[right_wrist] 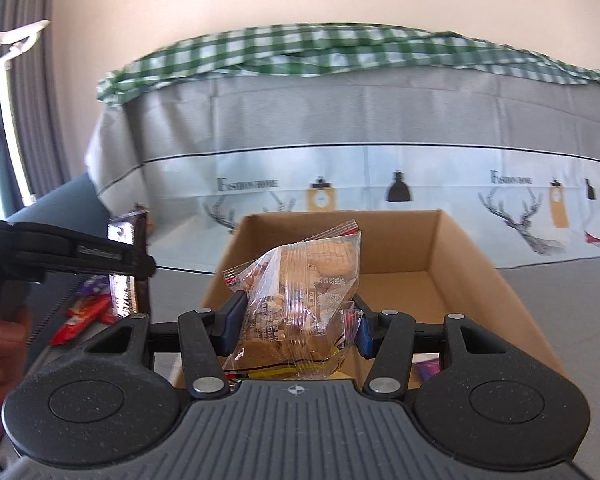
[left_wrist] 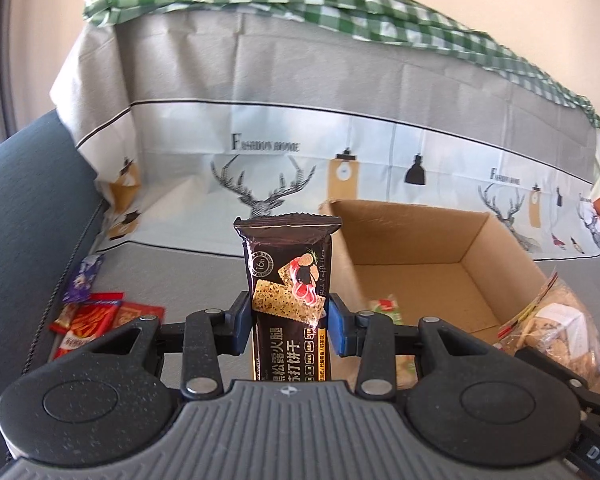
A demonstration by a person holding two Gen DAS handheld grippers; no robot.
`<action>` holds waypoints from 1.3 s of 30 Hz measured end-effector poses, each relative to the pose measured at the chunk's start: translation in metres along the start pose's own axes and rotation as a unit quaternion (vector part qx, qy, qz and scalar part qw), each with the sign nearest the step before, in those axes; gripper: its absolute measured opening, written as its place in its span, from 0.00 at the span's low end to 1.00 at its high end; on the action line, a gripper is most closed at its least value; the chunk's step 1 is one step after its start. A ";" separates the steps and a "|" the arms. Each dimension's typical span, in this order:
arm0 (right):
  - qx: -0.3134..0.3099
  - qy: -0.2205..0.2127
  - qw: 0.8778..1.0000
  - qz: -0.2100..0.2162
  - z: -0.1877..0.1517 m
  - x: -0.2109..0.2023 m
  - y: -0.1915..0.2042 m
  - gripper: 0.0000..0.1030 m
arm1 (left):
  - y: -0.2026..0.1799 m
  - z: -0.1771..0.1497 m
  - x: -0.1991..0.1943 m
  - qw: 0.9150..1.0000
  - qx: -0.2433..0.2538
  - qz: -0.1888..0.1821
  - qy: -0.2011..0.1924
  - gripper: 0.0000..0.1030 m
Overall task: Organize snacks
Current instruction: 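Open both tools to drop the cookie bag and cracker bar into the box, then move both tools back to the remaining snacks on the sofa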
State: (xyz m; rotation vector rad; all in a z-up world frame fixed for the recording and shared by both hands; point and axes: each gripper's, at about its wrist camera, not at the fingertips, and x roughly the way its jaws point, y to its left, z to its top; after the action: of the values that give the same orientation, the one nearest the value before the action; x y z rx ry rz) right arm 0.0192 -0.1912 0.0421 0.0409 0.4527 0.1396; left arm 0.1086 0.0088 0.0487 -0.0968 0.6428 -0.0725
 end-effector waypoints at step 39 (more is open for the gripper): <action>0.043 -0.046 0.997 -0.032 -0.001 -0.004 0.046 0.49 | 0.033 -0.006 -0.033 0.999 0.014 -0.027 -0.027 0.28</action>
State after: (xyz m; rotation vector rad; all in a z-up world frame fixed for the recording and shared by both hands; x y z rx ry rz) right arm 0.0094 -0.1467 0.0459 0.1174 0.3676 0.0547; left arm 0.0799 0.0439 0.0594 -0.0890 0.5848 -0.1310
